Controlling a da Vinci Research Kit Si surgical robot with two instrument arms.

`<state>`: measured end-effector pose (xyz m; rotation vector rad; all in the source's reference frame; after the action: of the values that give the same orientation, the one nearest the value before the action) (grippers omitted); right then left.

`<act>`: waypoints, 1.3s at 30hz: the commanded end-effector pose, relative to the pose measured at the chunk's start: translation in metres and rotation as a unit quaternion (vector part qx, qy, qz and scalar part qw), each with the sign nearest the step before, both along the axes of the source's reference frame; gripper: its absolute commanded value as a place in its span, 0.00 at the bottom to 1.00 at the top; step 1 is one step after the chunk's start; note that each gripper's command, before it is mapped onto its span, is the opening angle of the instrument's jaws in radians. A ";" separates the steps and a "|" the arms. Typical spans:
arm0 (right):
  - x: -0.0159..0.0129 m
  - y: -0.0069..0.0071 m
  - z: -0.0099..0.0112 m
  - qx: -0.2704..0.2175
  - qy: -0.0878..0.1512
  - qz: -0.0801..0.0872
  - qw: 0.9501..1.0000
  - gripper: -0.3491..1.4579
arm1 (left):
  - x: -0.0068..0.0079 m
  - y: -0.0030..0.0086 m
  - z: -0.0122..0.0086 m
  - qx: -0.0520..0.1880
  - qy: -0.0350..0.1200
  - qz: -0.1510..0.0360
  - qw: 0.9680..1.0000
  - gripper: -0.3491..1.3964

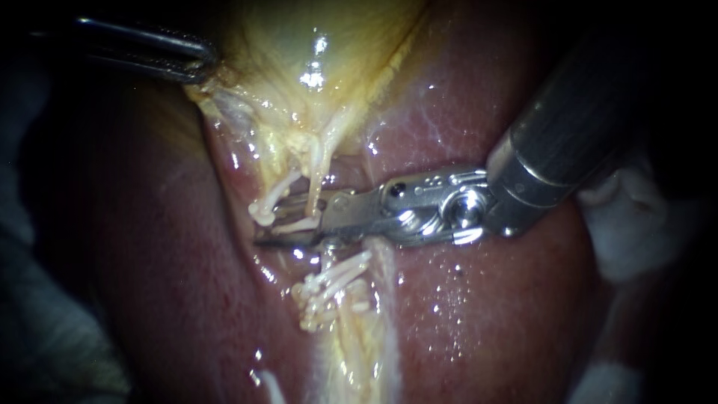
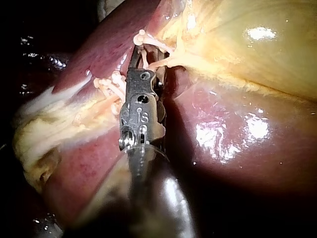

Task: Clipping third clip right tube

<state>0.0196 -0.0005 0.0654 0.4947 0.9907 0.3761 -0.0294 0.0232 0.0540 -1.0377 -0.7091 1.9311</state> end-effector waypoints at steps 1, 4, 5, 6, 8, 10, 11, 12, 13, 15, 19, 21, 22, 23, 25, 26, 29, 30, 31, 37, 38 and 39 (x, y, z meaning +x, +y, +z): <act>0.0000 0.0000 0.0000 0.000 0.000 0.000 1.000 0.25 | 0.0000 0.0000 -0.0001 0.000 0.000 0.000 1.000 0.00; 0.0000 0.0002 -0.0001 0.001 0.000 0.000 1.000 0.34 | 0.0000 0.0000 0.0000 0.000 0.000 0.000 1.000 0.00; -0.0001 0.0002 -0.0001 0.001 0.000 0.000 1.000 0.36 | 0.0000 0.0000 0.0000 0.000 0.000 0.000 1.000 0.00; -0.0001 0.0003 -0.0002 0.001 0.000 0.000 1.000 0.38 | 0.0000 0.0000 0.0000 0.000 0.000 0.000 1.000 0.00; -0.0002 0.0003 -0.0003 0.001 -0.001 -0.001 1.000 0.40 | 0.0000 0.0000 0.0000 0.000 0.000 0.000 1.000 0.00; -0.0003 0.0004 -0.0003 0.002 0.001 -0.001 1.000 0.42 | 0.0000 0.0000 0.0000 0.000 0.000 0.000 1.000 0.00; -0.0004 0.0005 -0.0004 0.004 0.004 -0.003 1.000 0.43 | 0.0000 0.0000 0.0000 0.000 0.000 0.000 1.000 0.00; -0.0006 0.0005 -0.0004 0.005 0.005 -0.004 1.000 0.44 | 0.0000 0.0000 0.0000 0.000 0.000 0.000 1.000 0.00; -0.0008 0.0005 -0.0004 0.007 0.008 -0.006 1.000 0.44 | 0.0000 0.0000 0.0000 0.000 0.000 0.000 1.000 0.00; -0.0011 0.0006 -0.0004 0.009 0.013 -0.009 1.000 0.45 | 0.0000 0.0000 0.0000 0.000 0.000 0.000 1.000 0.00; -0.0020 0.0011 -0.0003 0.017 0.039 -0.012 0.999 0.46 | 0.0000 0.0000 0.0000 0.000 0.000 0.000 1.000 0.00; -0.0024 0.0014 -0.0002 0.032 0.048 -0.012 0.998 0.46 | 0.0000 0.0000 0.0000 0.000 0.000 0.000 1.000 0.00; -0.0027 0.0016 -0.0001 0.043 0.053 -0.013 0.998 0.46 | 0.0000 0.0000 0.0000 0.000 0.000 0.000 1.000 0.00; -0.0029 0.0017 -0.0001 0.050 0.057 -0.014 0.997 0.46 | 0.0001 0.0000 0.0000 0.000 0.000 0.000 1.000 0.00; -0.0034 0.0019 0.0001 0.073 0.069 -0.014 0.995 0.46 | 0.0001 0.0000 0.0000 0.000 0.000 0.000 1.000 0.00; -0.0038 0.0020 0.0003 0.087 0.076 -0.013 0.993 0.46 | 0.0001 0.0000 0.0000 0.000 0.000 0.000 1.000 0.00; -0.0043 0.0023 0.0006 0.114 0.089 -0.012 0.989 0.46 | 0.0001 0.0000 0.0000 0.000 0.000 0.000 1.000 0.00; -0.0045 0.0024 0.0008 0.127 0.094 -0.010 0.987 0.46 | 0.0001 0.0000 0.0000 0.000 0.000 0.000 1.000 0.00; -0.0046 0.0025 0.0008 0.138 0.098 -0.008 0.985 0.46 | 0.0001 0.0000 0.0000 0.000 0.000 0.000 1.000 0.00; -0.0049 0.0026 0.0011 0.189 0.135 0.006 0.973 0.46 | 0.0001 0.0000 0.0000 0.000 0.000 0.000 1.000 0.00; -0.0049 0.0026 0.0011 0.195 0.141 0.008 0.971 0.46 | 0.0001 0.0000 0.0000 0.000 0.000 0.000 1.000 0.00; -0.0048 0.0026 0.0010 0.202 0.149 0.012 0.968 0.46 | 0.0001 0.0000 0.0000 0.000 0.000 0.000 1.000 0.00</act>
<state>0.0148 0.0022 0.0664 0.9379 1.2286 0.5466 -0.0293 0.0232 0.0539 -1.0385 -0.7100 1.9312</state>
